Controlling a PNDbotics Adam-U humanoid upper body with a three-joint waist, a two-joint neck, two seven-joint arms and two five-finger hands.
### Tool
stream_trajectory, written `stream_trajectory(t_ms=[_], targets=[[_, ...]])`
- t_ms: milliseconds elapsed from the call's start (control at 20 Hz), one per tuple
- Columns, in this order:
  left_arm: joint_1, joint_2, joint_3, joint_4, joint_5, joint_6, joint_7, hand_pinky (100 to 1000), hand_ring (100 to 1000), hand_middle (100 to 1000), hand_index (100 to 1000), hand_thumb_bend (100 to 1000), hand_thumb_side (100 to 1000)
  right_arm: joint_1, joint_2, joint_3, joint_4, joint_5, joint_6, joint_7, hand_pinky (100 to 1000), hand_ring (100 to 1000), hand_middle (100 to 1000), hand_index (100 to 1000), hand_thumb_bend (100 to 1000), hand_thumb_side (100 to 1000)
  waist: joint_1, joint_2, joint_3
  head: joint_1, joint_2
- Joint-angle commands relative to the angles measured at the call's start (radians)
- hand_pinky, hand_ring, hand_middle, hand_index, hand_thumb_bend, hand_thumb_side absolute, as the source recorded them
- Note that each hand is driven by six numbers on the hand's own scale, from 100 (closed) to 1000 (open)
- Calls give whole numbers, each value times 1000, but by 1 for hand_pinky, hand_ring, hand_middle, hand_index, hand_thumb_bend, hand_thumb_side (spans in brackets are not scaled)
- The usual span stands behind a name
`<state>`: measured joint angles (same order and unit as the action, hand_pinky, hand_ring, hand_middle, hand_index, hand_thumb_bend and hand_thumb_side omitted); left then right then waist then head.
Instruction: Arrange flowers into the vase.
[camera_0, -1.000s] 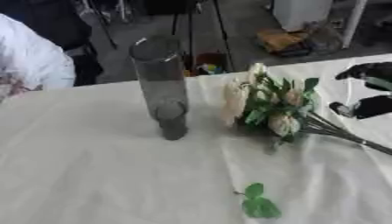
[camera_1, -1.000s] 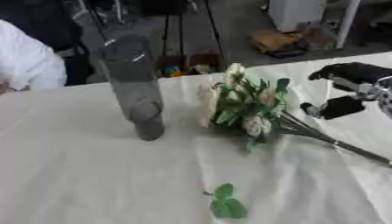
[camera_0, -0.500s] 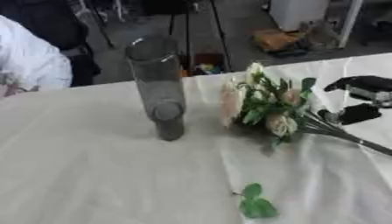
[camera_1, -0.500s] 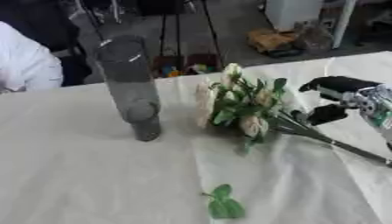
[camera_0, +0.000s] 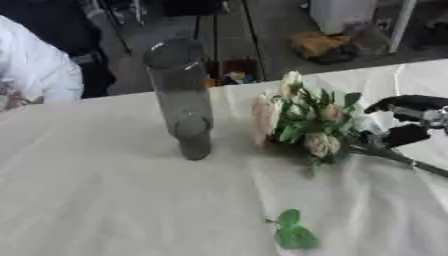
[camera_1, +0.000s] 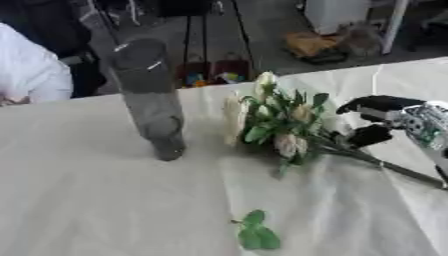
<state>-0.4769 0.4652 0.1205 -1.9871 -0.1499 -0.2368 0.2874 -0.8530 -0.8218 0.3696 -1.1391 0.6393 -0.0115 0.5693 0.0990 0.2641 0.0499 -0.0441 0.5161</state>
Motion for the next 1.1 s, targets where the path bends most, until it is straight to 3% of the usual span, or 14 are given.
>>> stream_trajectory(t_ms=[50, 600, 850, 1100], targets=[[-15, 14, 2, -13, 2, 2, -1, 865, 984, 940, 980, 100, 1000, -5, -43, -14, -47, -40, 11, 18, 767, 971, 938, 967, 250, 717, -4, -15, 1, 6, -7], [-5, 22, 2, -13, 0, 6, -2, 865, 985, 941, 980, 100, 1000, 30, -149, -68, -278, -87, 80, -35, 761, 955, 926, 958, 174, 796, -13, -18, -5, 15, -3], [-5, 23, 3, -13, -1, 5, -2, 864, 985, 941, 980, 100, 1000, 94, -207, -96, -408, -120, 114, -43, 763, 955, 927, 955, 171, 802, -17, -17, -10, 17, -2], [-9, 18, 2, -13, 0, 4, -4, 865, 985, 941, 980, 100, 1000, 143, -220, -91, -439, -139, 140, -23, 765, 957, 931, 956, 178, 793, -16, -17, -8, 12, -6]])
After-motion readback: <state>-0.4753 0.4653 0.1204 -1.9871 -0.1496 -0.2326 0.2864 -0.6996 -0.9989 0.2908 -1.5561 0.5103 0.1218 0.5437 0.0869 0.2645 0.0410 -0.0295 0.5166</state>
